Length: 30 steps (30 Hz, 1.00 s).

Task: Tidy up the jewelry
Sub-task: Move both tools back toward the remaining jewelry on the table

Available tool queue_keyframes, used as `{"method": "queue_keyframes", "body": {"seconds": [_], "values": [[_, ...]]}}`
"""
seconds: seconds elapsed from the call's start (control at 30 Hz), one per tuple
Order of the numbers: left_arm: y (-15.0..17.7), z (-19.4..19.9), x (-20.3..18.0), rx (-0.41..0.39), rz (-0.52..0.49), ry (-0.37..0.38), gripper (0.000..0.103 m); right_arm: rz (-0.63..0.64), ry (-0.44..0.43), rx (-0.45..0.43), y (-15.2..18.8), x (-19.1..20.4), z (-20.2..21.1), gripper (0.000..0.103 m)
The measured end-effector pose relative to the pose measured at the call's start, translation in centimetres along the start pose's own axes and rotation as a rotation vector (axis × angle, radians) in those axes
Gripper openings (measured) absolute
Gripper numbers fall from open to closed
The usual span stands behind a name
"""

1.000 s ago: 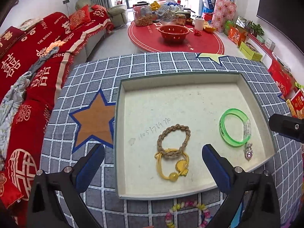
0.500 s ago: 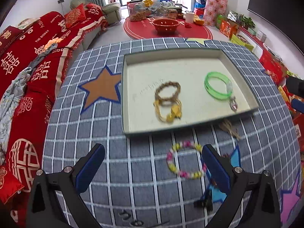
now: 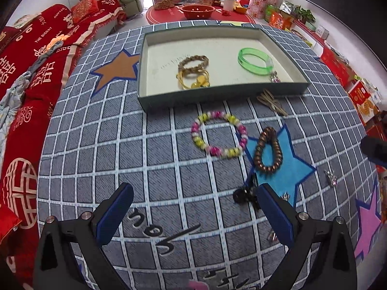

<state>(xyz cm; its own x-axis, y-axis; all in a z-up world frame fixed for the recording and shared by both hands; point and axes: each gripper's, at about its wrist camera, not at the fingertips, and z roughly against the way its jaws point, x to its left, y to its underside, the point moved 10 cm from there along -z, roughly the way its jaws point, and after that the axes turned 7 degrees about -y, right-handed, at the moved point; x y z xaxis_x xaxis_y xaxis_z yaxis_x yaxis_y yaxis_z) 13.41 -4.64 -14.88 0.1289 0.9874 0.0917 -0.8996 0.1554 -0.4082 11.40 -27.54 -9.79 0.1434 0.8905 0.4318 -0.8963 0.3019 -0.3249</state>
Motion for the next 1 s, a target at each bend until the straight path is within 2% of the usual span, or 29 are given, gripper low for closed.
{"method": "queue_keyframes", "body": {"seconds": [0.3, 0.43, 0.6, 0.8, 0.93, 1.0], "values": [[2.2, -1.2, -1.6, 0.055, -0.010, 0.035, 0.103, -0.040, 0.078, 0.103, 5.3, -2.7, -1.7, 0.103], [2.7, -1.8, -2.4, 0.072, -0.016, 0.045, 0.103, -0.051, 0.111, 0.130, 6.4, -3.6, -2.4, 0.103], [2.1, -2.3, -2.9, 0.069, -0.021, 0.043, 0.103, -0.051, 0.130, 0.132, 6.4, -4.2, -2.9, 0.103], [1.3, -3.0, -3.4, 0.066, -0.025, 0.037, 0.103, 0.007, 0.163, 0.131, 5.4, -4.2, -3.6, 0.103], [1.2, -3.4, -3.5, 0.069, -0.035, 0.032, 0.103, 0.056, 0.187, 0.140, 5.0, -4.1, -4.3, 0.095], [1.2, -3.6, -3.7, 0.071, -0.041, 0.032, 0.103, 0.102, 0.245, 0.157, 4.9, -4.5, -4.5, 0.084]]}}
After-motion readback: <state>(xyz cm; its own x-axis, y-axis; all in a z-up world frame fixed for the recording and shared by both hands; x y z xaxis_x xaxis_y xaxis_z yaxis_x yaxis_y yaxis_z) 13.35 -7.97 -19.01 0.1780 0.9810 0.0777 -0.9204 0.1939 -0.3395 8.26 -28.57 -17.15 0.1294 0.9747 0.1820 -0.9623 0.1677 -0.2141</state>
